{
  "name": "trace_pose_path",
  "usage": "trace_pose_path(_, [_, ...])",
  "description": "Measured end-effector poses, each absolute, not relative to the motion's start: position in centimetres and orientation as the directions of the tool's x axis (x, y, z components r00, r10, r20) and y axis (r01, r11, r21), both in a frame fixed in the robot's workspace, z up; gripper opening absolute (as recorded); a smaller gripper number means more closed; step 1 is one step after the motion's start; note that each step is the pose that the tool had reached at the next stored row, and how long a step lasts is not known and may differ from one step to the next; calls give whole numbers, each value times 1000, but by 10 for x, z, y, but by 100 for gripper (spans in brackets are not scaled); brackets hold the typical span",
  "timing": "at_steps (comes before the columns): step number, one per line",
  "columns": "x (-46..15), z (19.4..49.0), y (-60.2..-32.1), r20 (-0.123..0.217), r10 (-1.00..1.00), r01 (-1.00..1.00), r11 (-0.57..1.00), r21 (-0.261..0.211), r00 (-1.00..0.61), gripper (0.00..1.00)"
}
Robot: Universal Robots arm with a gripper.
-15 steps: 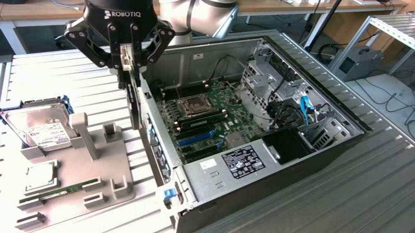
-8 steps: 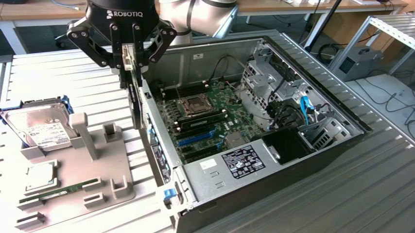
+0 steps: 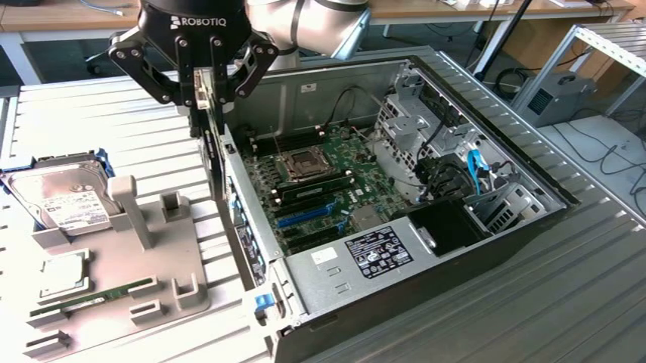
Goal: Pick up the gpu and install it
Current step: 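Pick up the gpu and move the gpu toward the slot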
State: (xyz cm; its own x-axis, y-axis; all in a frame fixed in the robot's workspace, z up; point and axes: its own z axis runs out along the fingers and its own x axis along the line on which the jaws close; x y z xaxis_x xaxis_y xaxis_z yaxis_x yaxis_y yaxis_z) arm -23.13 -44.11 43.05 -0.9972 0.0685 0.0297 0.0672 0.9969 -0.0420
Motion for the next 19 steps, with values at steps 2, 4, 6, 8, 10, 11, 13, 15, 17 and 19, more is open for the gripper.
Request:
trace_pose_path(2, [-231, 431, -441, 30, 69, 67, 997, -42, -997, 26])
trace_pose_path(4, [-230, 430, -441, 30, 68, 67, 997, -43, -997, 26])
trace_pose_path(6, [-229, 431, -441, 30, 68, 67, 997, -43, -997, 26])
trace_pose_path(8, [-227, 431, -441, 30, 69, 67, 997, -43, -997, 26])
trace_pose_path(10, [-226, 430, -441, 30, 69, 67, 997, -43, -997, 26])
trace_pose_path(11, [-226, 430, -441, 30, 69, 67, 997, -43, -997, 26])
trace_pose_path(13, [-225, 430, -441, 30, 68, 67, 997, -43, -997, 26])
trace_pose_path(15, [-224, 430, -441, 30, 69, 67, 997, -43, -997, 26])
trace_pose_path(17, [-223, 430, -441, 30, 69, 67, 997, -43, -997, 26])
trace_pose_path(19, [-222, 430, -441, 30, 68, 67, 997, -43, -997, 26])
